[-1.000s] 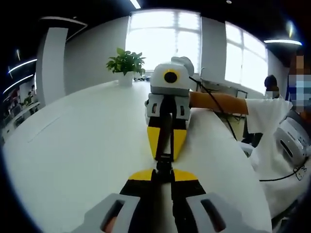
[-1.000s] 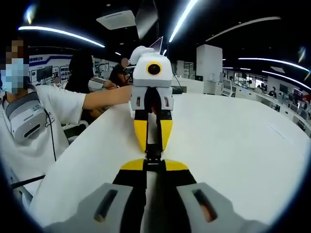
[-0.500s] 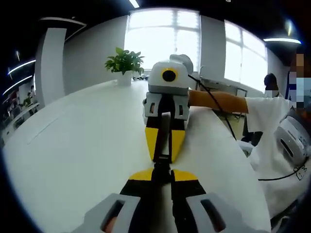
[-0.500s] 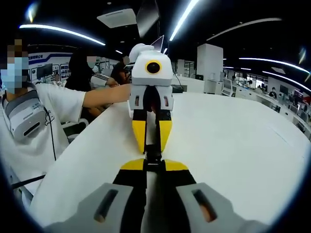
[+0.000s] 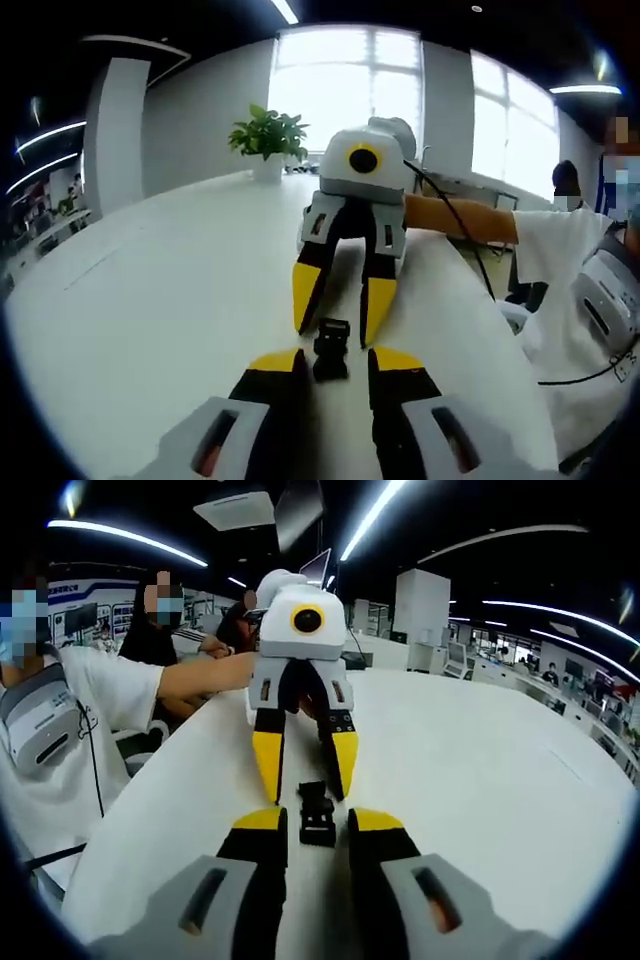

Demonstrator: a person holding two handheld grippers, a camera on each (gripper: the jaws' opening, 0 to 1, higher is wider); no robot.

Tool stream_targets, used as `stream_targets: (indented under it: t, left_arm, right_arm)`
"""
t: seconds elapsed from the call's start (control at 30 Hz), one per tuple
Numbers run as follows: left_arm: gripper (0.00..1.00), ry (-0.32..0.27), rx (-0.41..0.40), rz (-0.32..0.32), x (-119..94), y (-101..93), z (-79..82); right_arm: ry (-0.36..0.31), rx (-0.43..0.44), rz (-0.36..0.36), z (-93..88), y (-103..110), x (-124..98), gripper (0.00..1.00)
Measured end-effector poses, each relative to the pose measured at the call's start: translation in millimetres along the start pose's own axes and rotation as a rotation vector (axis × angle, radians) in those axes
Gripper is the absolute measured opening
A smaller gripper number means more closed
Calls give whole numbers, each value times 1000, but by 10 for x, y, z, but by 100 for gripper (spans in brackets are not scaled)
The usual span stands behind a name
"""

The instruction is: Snap the two parts of the plastic buckle together until the buckle closes and remains connected.

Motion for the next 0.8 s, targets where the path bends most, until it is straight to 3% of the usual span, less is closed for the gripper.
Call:
stream_targets:
  t: [0.13,0.43,0.57,0.73,0.77,0.8]
  left_arm:
    - [38,-11,-5,32,-49,6,-24]
    - [34,-43,-31,47,-108,47,-55]
    - [37,-52,-49,35,-117,57,-52]
    - [35,-46,-17,70,-104,32,-52]
    - [32,-68,-1,98,-101,56,-33]
    - [30,-60,-27,98,-111,57,-35]
  right_arm:
    - [11,5,-25,-12,14,-38,23]
    - [-7,58,-50,-86,40,-103,18]
    - [-7,58,-46,-86,37,-103,17]
    - [-13,60,-50,-95,18,-100,16]
    - [-14,60,-50,-96,16,-100,16]
    - [-15,61,-50,-98,14,-100,16]
Point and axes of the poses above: the point that each gripper's makers call its tool centre point, and the gripper's own axes: x roughly forward along the fingers, y roughly to its left, z roughly out of its top, the point moved 9 cm from there along -x, roughly backward along the fingers, and after that the axes turned 11 degrees about -x, right-handed, at the moved point
